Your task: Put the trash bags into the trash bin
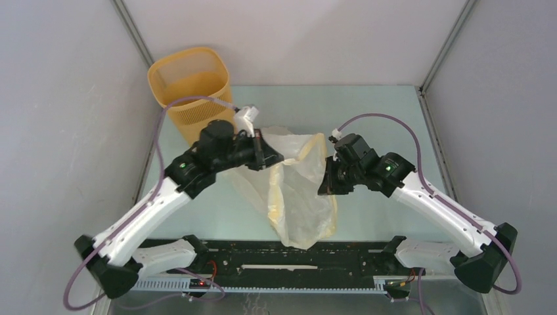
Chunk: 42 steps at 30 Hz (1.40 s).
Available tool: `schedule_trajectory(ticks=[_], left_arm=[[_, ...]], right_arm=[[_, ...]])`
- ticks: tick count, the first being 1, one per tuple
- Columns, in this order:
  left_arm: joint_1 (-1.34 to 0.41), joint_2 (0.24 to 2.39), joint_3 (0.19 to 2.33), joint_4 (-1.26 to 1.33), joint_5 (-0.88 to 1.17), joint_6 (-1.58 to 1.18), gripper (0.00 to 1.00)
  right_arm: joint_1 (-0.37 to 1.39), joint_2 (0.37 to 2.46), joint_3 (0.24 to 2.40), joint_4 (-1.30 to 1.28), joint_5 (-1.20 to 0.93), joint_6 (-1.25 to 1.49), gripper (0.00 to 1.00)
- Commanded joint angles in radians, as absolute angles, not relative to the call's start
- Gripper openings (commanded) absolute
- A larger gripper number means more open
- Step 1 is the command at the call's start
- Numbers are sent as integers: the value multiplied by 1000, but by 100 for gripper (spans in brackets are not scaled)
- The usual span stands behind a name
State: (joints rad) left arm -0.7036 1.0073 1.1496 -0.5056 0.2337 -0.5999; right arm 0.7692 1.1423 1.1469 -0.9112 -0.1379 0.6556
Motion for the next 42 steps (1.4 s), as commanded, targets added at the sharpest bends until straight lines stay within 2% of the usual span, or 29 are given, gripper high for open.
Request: schedule_trajectory(ticks=[1,4,6,9,10,13,17,25,28,29,30,32,33,34,36,39,42], left_arm=[[-751,1145,1145,-299,331,-713,0],[-772,1233,1177,-285,344,-744,0],[-767,1277,1203,-309,321,-770,0],[-756,1329,1239,-314,318,-838,0],[-755,1346,1245,-292,334,-867,0],[-755,1381,1255,-203,389,-969,0],[-755,1408,1271,-107,428,-1105,0],[-754,1412,1251,38,448,-1359,0],[-747,1404,1245,47,443,-1383,0],[-743,1402,1246,41,439,-1384,0],[-742,1395,1243,37,436,-1388,0],[-737,1382,1244,31,422,-1378,0],[-734,1373,1254,12,412,-1354,3],[-730,1362,1268,-35,398,-1324,9],[-713,1335,1324,-137,369,-1214,29],[-652,1274,1395,-300,349,-1024,55],[-556,1161,1375,-402,317,-920,69]], right_arm=[[723,1128,1102,-895,-130,641,10],[672,1121,1100,-885,-184,628,17],[666,1074,1101,-864,-216,622,36],[712,974,1071,-769,-191,660,74],[726,952,1054,-721,-183,678,81],[802,963,1034,-599,-122,692,86],[992,1024,1056,-574,269,687,92],[1204,1123,1116,-603,760,694,94],[1236,1193,1180,-692,863,737,89],[1240,1214,1203,-736,882,763,85],[1241,1229,1217,-761,877,771,77],[1235,1229,1208,-703,789,696,51],[1232,1223,1199,-645,734,637,30],[1233,1217,1195,-595,699,595,15],[1231,1200,1196,-568,684,569,1],[1176,1163,1192,-647,655,622,0],[1082,1099,1159,-705,457,660,0]])
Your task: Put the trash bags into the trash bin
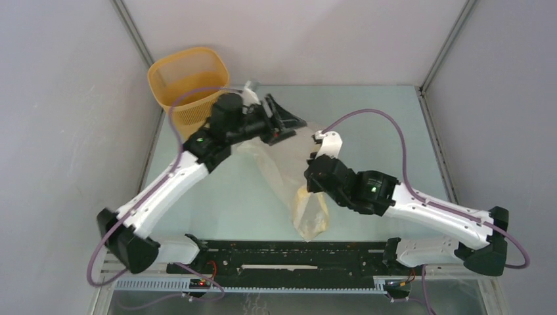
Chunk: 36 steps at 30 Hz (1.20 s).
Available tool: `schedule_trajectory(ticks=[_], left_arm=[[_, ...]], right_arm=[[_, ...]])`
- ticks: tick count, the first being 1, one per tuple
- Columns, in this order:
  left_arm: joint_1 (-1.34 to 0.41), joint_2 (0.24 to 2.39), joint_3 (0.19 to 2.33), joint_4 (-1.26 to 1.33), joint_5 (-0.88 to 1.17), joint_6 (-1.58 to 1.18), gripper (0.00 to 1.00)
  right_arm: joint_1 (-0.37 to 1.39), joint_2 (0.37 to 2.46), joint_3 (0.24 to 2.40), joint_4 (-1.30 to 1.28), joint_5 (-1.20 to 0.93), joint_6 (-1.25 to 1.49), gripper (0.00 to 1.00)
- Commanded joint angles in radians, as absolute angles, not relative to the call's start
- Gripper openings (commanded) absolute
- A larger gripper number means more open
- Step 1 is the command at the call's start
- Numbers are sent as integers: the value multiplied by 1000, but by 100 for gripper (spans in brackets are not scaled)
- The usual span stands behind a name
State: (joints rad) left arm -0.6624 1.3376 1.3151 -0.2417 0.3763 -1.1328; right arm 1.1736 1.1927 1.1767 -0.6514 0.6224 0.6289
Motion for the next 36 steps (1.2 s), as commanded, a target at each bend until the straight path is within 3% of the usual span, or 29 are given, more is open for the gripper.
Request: schedule_trajectory(ticks=[1,2,4,9,15,20,24,31,33,36], left_arm=[[-518,1121,1361,-425,313,-893,75],[-482,1088,1358,-460,294,-860,82],[-413,1039,1392,-599,223,-763,86],[-276,1114,1637,-923,-1,-555,76],[-275,1278,1836,-906,-193,-460,76],[-275,1573,2212,-1014,-271,-359,72],[-273,1745,2372,-1023,-369,-320,74],[-278,1898,2401,-968,-433,-309,88],[-284,1916,2378,-959,-461,-321,86],[-284,1939,2342,-961,-478,-339,74]], right_arm=[[1066,1061,1129,-700,407,666,0],[1055,1021,1106,-688,364,662,0],[1042,944,1084,-686,308,651,0],[968,801,1106,-773,266,667,0],[900,725,1185,-890,222,675,0],[888,712,1270,-993,235,653,0],[877,703,1358,-1094,261,644,0],[870,675,1453,-1234,259,668,0],[870,665,1462,-1264,256,683,0],[870,633,1460,-1281,255,718,0]])
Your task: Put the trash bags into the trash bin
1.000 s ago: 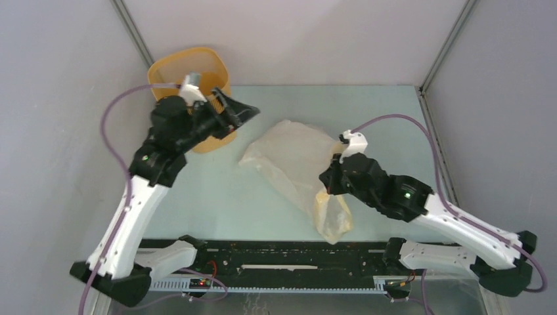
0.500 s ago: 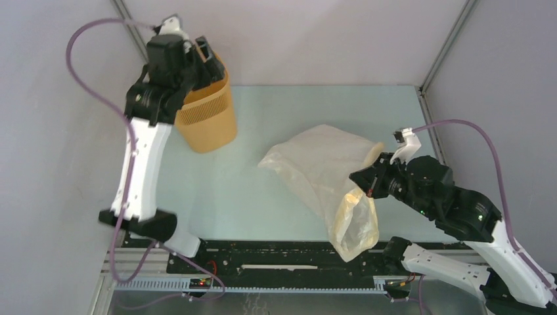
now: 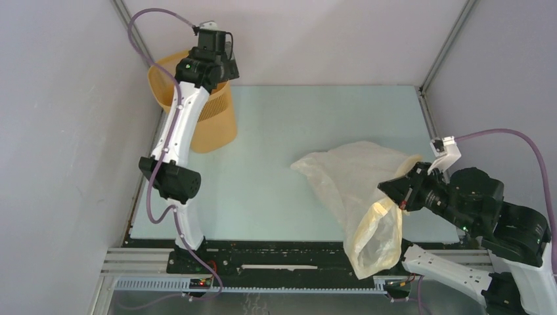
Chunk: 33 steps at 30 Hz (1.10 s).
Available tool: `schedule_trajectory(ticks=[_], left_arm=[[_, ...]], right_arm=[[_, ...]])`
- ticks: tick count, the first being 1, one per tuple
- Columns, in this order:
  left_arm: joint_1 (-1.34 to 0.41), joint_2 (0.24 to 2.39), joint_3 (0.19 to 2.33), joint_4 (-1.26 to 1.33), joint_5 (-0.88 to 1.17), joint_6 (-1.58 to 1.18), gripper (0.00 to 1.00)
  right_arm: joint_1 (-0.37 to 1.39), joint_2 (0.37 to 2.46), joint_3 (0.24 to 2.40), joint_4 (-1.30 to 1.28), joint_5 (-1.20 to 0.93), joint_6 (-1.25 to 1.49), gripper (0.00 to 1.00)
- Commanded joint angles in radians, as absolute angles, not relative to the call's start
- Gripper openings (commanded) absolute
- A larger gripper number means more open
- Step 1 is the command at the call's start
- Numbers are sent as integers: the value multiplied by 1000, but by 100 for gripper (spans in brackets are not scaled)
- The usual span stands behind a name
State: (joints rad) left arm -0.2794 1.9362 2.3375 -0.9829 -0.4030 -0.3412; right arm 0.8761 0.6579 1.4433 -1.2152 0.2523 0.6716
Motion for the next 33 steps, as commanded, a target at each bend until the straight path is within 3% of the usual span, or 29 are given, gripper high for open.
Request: schedule_trajectory(ticks=[1,6,12,14,16,22,29,33], left_arm=[[-284,1947,2339,-964,-479,-338,70],[-285,1970,2313,-957,-410,-322,61],[-287,1984,2286,-946,-366,-331,71],[-288,2000,2284,-949,-343,-322,69],[-291,2012,2278,-948,-352,-306,62],[-306,2013,2272,-991,-313,-252,26],[-361,1896,2215,-1044,-293,-272,6],[-454,1796,2095,-1062,-246,-313,1]], right_arm=[[870,622,1459,-1280,254,728,0],[870,580,1469,-1293,255,774,0],[870,542,1475,-1307,239,783,0],[869,557,1493,-1319,224,762,0],[867,561,1497,-1314,206,733,0],[842,471,1407,-1243,232,661,0],[816,509,1487,-1289,200,578,0],[807,547,1514,-1288,256,474,0]])
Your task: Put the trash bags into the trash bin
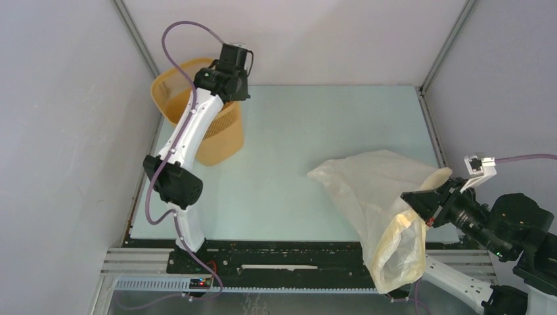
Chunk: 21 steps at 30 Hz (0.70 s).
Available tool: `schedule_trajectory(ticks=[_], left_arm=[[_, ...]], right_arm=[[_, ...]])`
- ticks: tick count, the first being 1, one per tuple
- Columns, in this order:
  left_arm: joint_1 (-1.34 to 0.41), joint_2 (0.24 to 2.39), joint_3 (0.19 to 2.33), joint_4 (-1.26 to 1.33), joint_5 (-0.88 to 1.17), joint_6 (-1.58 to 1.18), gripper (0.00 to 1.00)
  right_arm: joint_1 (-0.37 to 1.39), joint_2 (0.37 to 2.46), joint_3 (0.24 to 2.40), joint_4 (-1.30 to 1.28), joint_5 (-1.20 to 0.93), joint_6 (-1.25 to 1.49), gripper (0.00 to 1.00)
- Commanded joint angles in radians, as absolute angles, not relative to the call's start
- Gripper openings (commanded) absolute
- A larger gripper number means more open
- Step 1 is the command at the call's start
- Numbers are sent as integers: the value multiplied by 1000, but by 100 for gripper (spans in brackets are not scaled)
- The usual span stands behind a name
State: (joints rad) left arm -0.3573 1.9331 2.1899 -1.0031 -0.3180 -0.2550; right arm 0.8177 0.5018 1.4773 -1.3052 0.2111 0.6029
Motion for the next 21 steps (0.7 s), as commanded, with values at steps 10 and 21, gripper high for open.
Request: schedule_trajectory(ticks=[10,21], left_arm=[[-728,1624,1873,-1034,-124,-402,0],[-798,1596,1871,-1018,-44,-452,52]], right_arm=[[806,636,1602,-1191,373,459,0],[805,706,1653,-1053,457,447,0]])
